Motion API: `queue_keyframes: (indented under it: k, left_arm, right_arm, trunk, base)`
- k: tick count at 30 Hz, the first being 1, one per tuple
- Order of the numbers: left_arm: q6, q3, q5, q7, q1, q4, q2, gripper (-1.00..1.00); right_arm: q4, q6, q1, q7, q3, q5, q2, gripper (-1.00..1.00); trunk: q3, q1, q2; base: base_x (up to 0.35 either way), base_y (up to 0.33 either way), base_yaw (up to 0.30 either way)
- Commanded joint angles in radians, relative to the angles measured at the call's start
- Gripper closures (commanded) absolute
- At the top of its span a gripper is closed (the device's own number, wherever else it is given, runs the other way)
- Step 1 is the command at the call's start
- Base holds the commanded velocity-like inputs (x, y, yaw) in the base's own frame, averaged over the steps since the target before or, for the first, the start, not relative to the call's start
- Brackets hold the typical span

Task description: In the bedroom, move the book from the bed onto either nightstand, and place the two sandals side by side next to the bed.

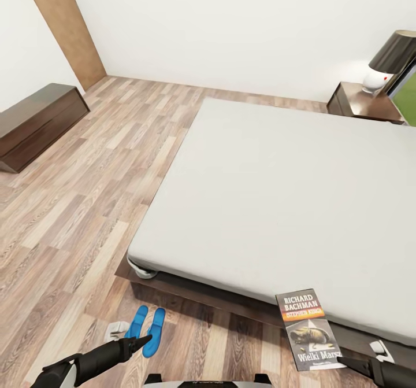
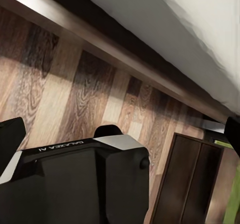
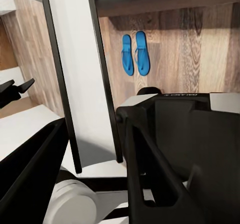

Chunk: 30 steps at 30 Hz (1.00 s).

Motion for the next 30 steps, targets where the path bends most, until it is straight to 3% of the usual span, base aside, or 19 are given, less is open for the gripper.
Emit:
queue_keyframes:
  k: [1,16,24,30]
  left_arm:
    - [0.01,0.001,0.005,-0.003,0.0,0.0,0.0,-1.0]
    - [0.01,0.001,0.005,-0.003,0.0,0.0,0.0,-1.0]
    - [0.01,0.003,0.006,-0.003,0.0,0.0,0.0,-1.0]
    - [0.01,0.002,0.005,-0.003,0.001,0.001,0.0,-1.0]
  right_arm:
    - [0.0,0.01,0.0,0.003,0.001,-0.002,0.0,1.0]
    - [0.0,0.01,0.0,0.002,0.002,-0.001,0.001,1.0]
    - [0.0,0.01,0.0,0.003,0.002,-0.002,0.001,1.0]
    - [0.001,0.01,0.0,0.002,0.002,-0.003,0.001,1.0]
  trunk:
    - [0.002,-0.004,0.006]
    - [0.051,-0.061,0.111]
    - [0.054,-0.061,0.111]
    - [0.057,-0.061,0.111]
  base:
    - [0.0,0.0,0.0]
    - [0.0,0.0,0.028]
    - [0.0,0.0,0.252]
    - [0.0,0.0,0.059]
